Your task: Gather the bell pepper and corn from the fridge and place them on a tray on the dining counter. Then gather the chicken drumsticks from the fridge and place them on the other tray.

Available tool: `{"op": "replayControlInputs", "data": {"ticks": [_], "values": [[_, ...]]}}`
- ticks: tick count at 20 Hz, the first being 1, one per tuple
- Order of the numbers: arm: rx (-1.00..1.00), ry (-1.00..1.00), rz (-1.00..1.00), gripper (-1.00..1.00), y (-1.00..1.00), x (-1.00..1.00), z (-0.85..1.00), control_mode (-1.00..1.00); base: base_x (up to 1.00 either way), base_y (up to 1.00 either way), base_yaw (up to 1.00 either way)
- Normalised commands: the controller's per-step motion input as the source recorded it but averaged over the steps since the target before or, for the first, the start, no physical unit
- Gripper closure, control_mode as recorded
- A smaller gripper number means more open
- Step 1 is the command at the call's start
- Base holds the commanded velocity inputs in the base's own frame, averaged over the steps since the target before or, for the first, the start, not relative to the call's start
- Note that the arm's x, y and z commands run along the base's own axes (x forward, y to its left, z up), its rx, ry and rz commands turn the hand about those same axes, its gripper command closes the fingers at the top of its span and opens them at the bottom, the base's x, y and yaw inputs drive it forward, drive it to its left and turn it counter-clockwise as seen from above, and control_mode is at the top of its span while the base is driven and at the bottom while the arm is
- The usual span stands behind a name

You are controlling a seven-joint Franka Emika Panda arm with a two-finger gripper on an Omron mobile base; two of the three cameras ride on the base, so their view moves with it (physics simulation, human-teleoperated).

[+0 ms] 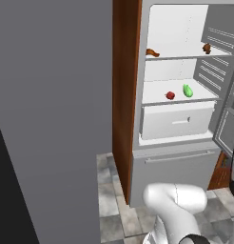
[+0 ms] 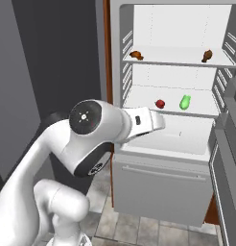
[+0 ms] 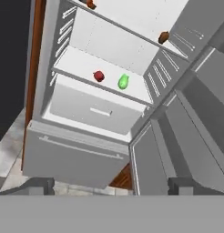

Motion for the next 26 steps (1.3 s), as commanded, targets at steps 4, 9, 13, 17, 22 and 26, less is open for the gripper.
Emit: {"op": "replayControlInputs", "data": {"ticks": [4, 9, 13, 17, 22, 26], "values": [[0.27, -0.36, 0.08, -1.00, 0.58, 0.00, -0.48, -1.00, 0.00, 0.00, 0.00], [0.26, -0.27, -0.01, -1.00, 0.97, 0.00, -0.10, -1.00, 0.00, 0.00, 0.00], [0.21, -0.12, -0.03, -1.00, 0.99, 0.00, 0.00, -1.00, 0.00, 0.00, 0.00], [0.16, 0.03, -0.03, -1.00, 0.51, -0.04, 0.14, -1.00, 0.00, 0.00, 0.00], [0.16, 0.12, 0.00, -1.00, 0.11, 0.00, 0.01, -1.00, 0.00, 0.00, 0.00], [0.00, 0.10, -0.02, -1.00, 0.37, 0.23, -0.02, -1.00, 0.00, 0.00, 0.00]]}}
